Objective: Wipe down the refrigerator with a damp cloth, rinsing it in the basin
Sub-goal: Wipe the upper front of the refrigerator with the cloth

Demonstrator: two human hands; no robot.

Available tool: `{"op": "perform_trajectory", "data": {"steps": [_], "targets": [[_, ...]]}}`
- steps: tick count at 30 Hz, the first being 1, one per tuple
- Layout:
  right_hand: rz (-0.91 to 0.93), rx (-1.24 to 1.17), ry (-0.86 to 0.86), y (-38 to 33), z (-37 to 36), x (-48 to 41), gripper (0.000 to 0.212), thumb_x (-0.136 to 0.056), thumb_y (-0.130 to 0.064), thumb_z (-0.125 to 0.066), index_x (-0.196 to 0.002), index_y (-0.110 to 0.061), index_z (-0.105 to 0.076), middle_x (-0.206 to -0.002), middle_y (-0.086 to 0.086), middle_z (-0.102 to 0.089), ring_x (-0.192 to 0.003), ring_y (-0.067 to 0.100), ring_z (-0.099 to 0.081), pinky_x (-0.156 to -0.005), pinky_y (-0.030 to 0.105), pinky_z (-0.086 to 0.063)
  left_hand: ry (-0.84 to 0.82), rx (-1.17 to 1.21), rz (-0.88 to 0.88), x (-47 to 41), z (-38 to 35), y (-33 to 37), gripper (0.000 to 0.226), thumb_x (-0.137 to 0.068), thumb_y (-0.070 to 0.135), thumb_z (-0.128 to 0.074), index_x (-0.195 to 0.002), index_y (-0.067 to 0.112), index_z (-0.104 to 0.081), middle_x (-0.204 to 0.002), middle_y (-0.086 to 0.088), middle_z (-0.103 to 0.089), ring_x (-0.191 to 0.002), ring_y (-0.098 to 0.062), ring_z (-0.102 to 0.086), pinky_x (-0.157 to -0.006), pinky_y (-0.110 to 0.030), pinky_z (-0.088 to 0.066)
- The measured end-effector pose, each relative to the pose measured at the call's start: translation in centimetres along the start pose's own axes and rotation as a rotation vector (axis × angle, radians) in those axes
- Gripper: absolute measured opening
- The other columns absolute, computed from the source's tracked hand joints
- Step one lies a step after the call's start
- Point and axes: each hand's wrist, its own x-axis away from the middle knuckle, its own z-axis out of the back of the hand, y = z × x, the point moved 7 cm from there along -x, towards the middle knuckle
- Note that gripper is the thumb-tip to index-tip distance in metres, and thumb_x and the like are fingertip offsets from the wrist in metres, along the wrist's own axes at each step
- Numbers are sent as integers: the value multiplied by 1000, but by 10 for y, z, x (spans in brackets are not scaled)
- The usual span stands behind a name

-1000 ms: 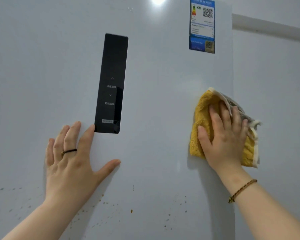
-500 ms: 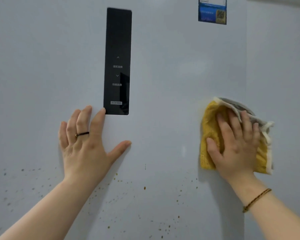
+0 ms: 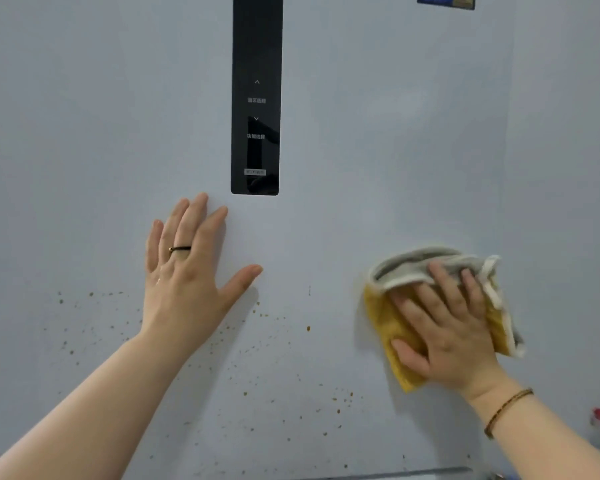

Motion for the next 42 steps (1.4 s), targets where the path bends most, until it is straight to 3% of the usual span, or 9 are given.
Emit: {"op": "perform_trajectory", "data": {"steps": [5, 7, 10, 13, 21, 25, 29, 37, 42], "targets": [[-662, -16, 26, -11, -3, 24, 57, -93, -52, -15, -124, -11, -41, -129, 12, -35, -129, 34, -25, -107, 46, -12, -50, -18, -2, 19, -12, -2, 62, -79, 49, -40, -129, 13, -34, -142, -15, -37, -132, -20, -14, -109, -17, 14], [-601, -21, -40, -46, -7, 47, 55, -94, -50, -14, -127, -13, -38, -132, 13, -34, -139, 31, -13, -110, 47, -8, -43, -41, -16, 22, -13, -1, 61, -79, 48, -40, -129, 12, -35, -141, -15, -37, -132, -21, -15, -110, -19, 14], [-216, -16, -144, -79, -10, 62, 54, -93, -49, -16, -142, -25, -25, -134, 6, -33, -143, 24, 1, -113, 49, -1, -45, -65, -41, 19, -12, -2, 62, -82, 51, -38, -129, 10, -37, -139, -14, -40, -130, -22, -19, -111, -22, 13], [-44, -51, -91, -61, -6, 37, 50, -92, -50, -19, -129, -24, -40, -125, 1, -43, -144, 21, -2, -112, 48, -6, -32, -76, -48, 17, -8, -1, 66, -89, 60, -21, -128, 10, -38, -137, -13, -43, -129, -22, -22, -112, -25, 11], [-733, -35, 71, -24, -6, -55, 52, -85, -42, -33, -128, -12, -38, -135, 19, -42, -128, 37, -19, -108, 46, -3, -9, -148, -22, 32, -1, -20, 67, -90, 60, -14, -136, 14, -29, -145, 3, -23, -136, -21, -9, -112, -30, 13], [-298, -83, -66, -111, -14, -23, 51, -94, -46, -13, -126, -17, -41, -125, 8, -39, -139, 32, -10, -111, 51, -2, 7, -121, 50, 43, 12, -44, 67, -91, 59, -14, -136, 11, -28, -144, -9, -29, -135, -21, -9, -112, -24, 13], [47, -76, -41, -121, -10, -25, 47, -91, -45, -22, -127, -24, -41, -125, 0, -42, -144, 22, 2, -113, 51, -1, 18, -131, 112, 55, 24, -68, 63, -92, 52, -24, -136, 8, -29, -144, -13, -30, -133, -23, -11, -111, -19, 13], [-435, -76, 41, -106, -9, -81, 56, -80, -43, -38, -128, -14, -38, -132, 9, -33, -131, 37, -20, -110, 50, 2, 84, -91, 341, 87, 50, -124, 82, -76, 57, -24, -142, 8, -26, -143, 5, -8, -130, 1, 1, -102, -8, 20], [65, -154, -31, -183, -14, -46, 45, -91, -41, -25, -128, -22, -41, -129, 1, -41, -143, 25, -1, -114, 50, -1, 77, -70, 483, 107, 56, -153, 84, -74, 58, -29, -143, 10, -24, -153, -11, -8, -138, -12, 0, -98, -4, 21]]}}
